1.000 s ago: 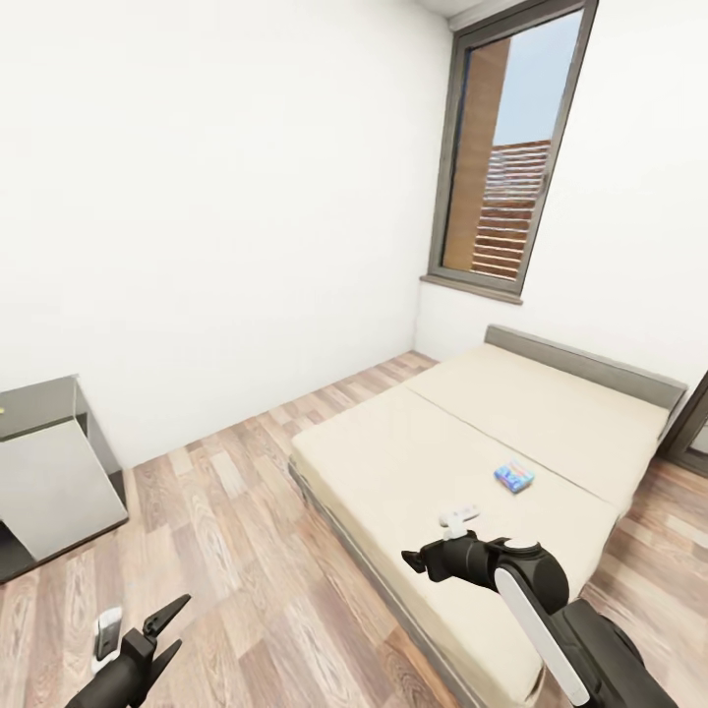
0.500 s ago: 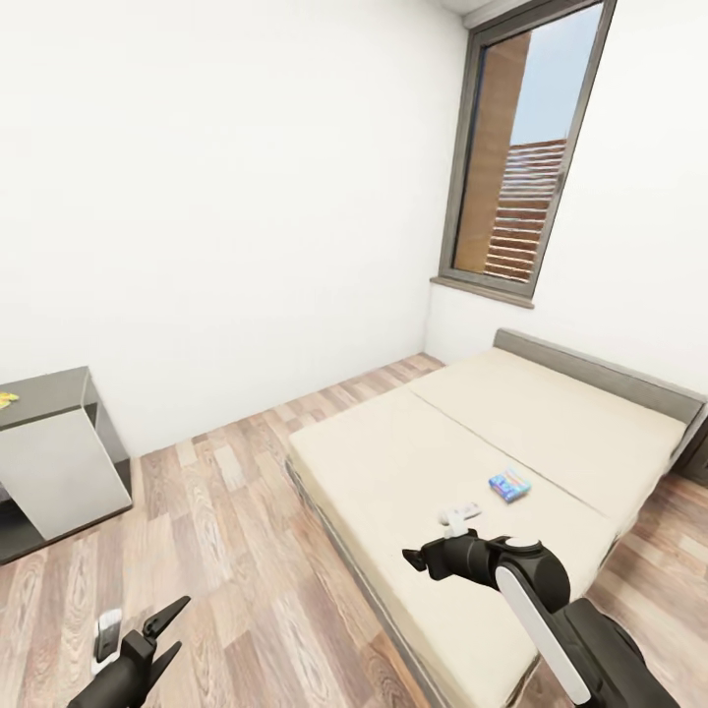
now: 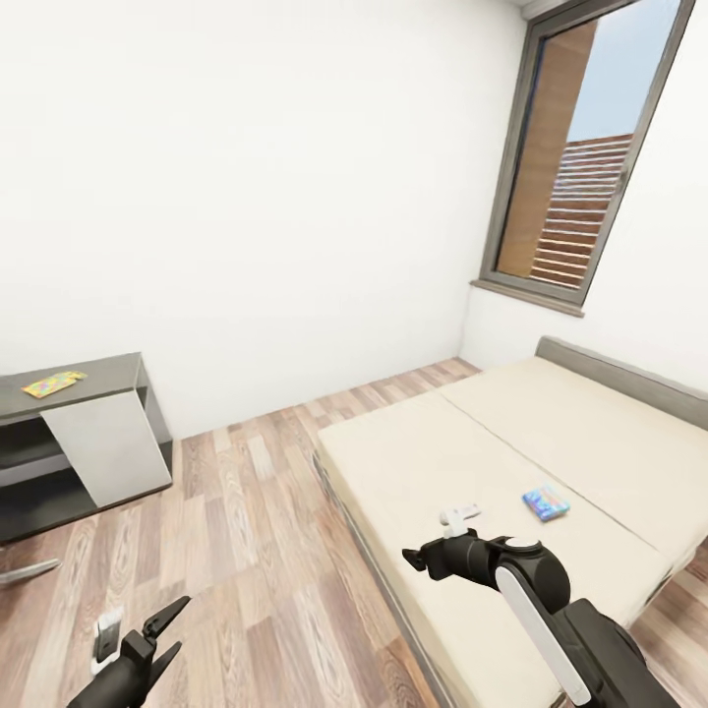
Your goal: Put all the toys in the child's room - the three board games (two on the bed and one on the table), the two jigsaw puzzles on the table, and the tennis ball on the table - inside the toy box on the table in the child's room.
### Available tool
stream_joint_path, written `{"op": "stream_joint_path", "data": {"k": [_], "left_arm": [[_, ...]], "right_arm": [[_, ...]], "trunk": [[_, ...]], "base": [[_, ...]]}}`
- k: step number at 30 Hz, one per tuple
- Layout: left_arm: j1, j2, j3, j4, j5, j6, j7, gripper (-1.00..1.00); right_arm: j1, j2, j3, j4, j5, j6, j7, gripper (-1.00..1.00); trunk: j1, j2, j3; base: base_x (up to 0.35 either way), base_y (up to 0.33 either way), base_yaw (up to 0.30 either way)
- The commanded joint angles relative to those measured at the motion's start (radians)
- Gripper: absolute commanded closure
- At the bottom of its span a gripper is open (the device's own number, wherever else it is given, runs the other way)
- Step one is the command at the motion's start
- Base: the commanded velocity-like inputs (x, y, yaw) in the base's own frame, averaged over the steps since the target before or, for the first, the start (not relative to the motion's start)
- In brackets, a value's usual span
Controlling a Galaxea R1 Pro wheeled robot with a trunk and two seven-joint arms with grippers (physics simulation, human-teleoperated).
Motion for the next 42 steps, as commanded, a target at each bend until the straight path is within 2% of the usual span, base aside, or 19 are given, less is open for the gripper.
{"op": "stream_joint_path", "data": {"k": [1,42], "left_arm": [[0.000,0.000,0.001,-0.001,0.006,0.007,0.001,-1.00],[0.000,-0.008,0.002,-0.001,0.006,0.005,-0.009,-1.00]], "right_arm": [[-0.001,-0.001,0.001,-0.001,0.007,0.004,0.007,-1.00],[-0.001,-0.002,-0.001,-0.004,0.008,0.004,0.006,-1.00]], "trunk": [[0.001,-0.002,-0.002],[0.001,-0.002,-0.002]], "base": [[0.000,-0.007,0.282],[0.000,-0.001,0.283]]}}
